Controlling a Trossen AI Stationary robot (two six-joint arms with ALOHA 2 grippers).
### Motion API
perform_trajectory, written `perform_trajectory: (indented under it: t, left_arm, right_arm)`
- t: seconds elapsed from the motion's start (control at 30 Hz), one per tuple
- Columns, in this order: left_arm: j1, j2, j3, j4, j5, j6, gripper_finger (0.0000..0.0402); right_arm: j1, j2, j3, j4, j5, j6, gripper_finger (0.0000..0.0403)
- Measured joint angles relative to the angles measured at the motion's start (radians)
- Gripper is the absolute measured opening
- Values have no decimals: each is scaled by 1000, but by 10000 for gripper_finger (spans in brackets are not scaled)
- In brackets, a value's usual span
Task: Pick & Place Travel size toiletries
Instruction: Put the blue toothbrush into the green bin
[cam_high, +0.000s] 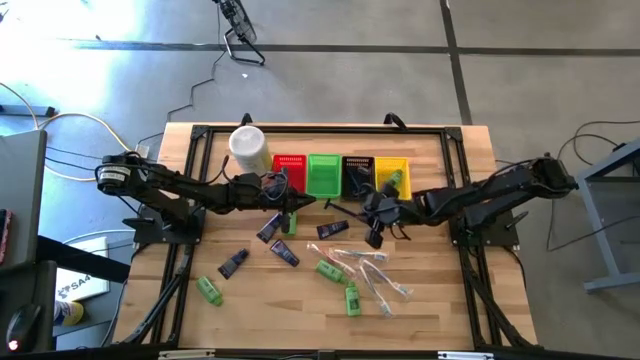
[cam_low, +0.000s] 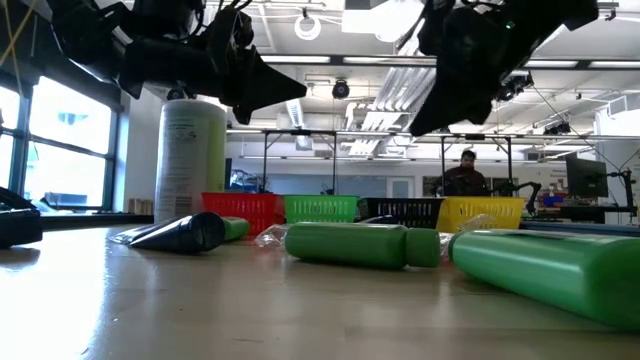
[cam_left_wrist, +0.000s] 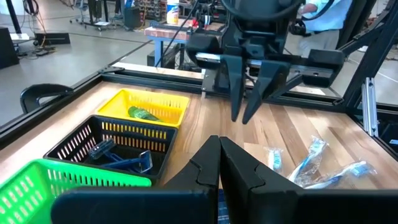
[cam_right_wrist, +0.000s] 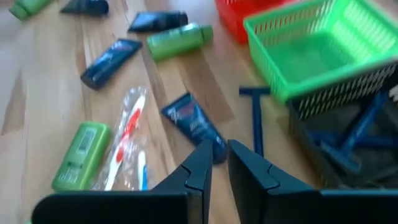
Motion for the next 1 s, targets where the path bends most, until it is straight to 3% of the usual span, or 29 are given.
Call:
perform_trajectory:
  t: [0.43,0.6,0.83,1.0]
  left_arm:
    - [0,0,0,0,0,0,7]
    - [0,0,0,0,0,1,7]
    - [0,0,0,0,0,9,7]
    - [0,0,0,-4,0,9,7]
  right_arm:
    - [119,0,0,-116,-33,222,42]
    - [144,0,0,-109,-175,222,42]
    - [146,0,0,-90,-240,272,42]
    - [152,0,0,-91,-179,385,42]
